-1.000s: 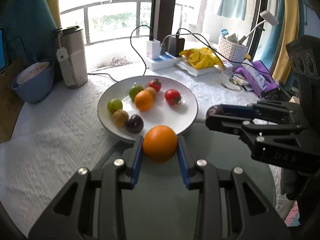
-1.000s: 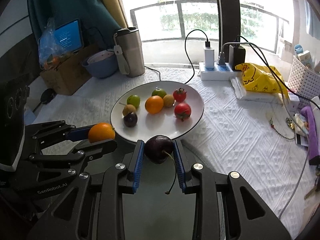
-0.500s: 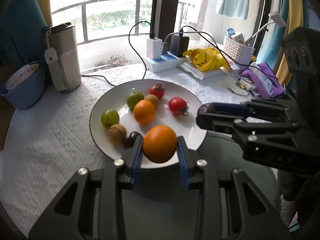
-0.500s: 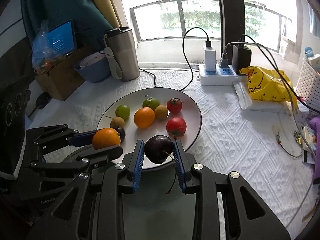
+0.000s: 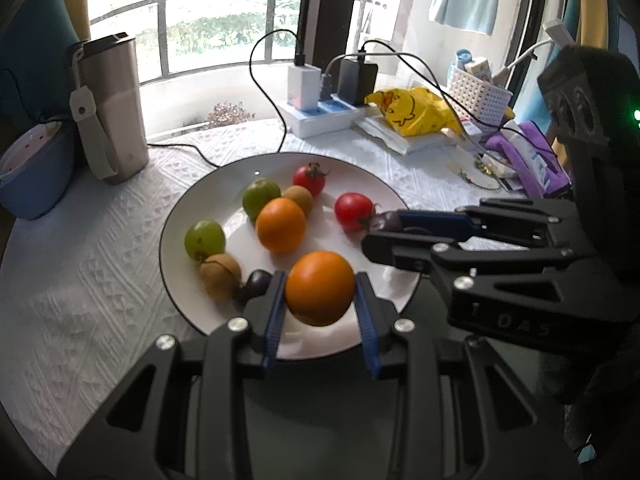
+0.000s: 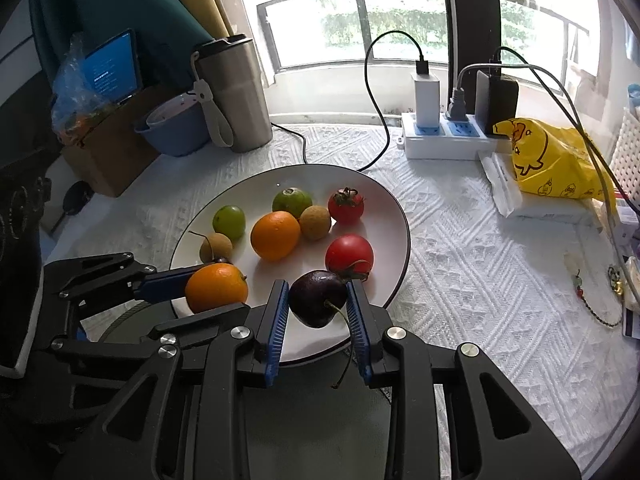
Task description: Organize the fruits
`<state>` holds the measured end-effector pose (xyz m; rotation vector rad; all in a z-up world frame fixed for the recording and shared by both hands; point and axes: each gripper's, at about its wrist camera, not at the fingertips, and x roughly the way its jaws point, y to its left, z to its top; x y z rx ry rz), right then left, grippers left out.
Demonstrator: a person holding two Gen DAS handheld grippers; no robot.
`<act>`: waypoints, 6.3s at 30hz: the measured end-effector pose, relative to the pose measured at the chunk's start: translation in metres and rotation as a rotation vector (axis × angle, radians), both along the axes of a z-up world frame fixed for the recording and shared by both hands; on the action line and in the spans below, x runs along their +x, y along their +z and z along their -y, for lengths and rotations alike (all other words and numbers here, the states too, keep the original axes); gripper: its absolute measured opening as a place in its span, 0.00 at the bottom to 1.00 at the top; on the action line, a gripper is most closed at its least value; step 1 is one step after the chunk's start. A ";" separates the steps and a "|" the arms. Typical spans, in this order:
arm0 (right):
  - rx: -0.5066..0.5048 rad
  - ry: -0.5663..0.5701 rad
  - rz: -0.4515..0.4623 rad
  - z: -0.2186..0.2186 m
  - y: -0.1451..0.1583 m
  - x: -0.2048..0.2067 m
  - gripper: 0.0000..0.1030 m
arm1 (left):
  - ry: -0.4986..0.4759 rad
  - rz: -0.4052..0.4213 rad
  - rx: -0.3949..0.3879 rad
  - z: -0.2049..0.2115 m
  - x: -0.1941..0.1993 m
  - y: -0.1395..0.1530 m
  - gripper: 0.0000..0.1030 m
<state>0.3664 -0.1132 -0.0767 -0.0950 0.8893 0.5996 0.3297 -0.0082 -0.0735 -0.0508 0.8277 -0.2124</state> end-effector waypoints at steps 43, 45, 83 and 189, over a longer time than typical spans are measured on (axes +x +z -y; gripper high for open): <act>-0.022 -0.038 0.142 0.003 0.065 -0.098 0.31 | 0.085 0.144 -0.049 -0.023 -0.101 0.055 0.46; -0.022 -0.039 0.152 0.003 0.069 -0.107 0.31 | 0.087 0.149 -0.050 -0.023 -0.108 0.057 0.52; -0.003 -0.151 0.460 0.025 0.180 -0.267 0.49 | 0.212 0.419 0.023 -0.032 -0.257 0.146 0.90; -0.025 -0.196 0.452 0.034 0.176 -0.272 0.51 | 0.247 0.447 0.069 -0.025 -0.269 0.149 0.90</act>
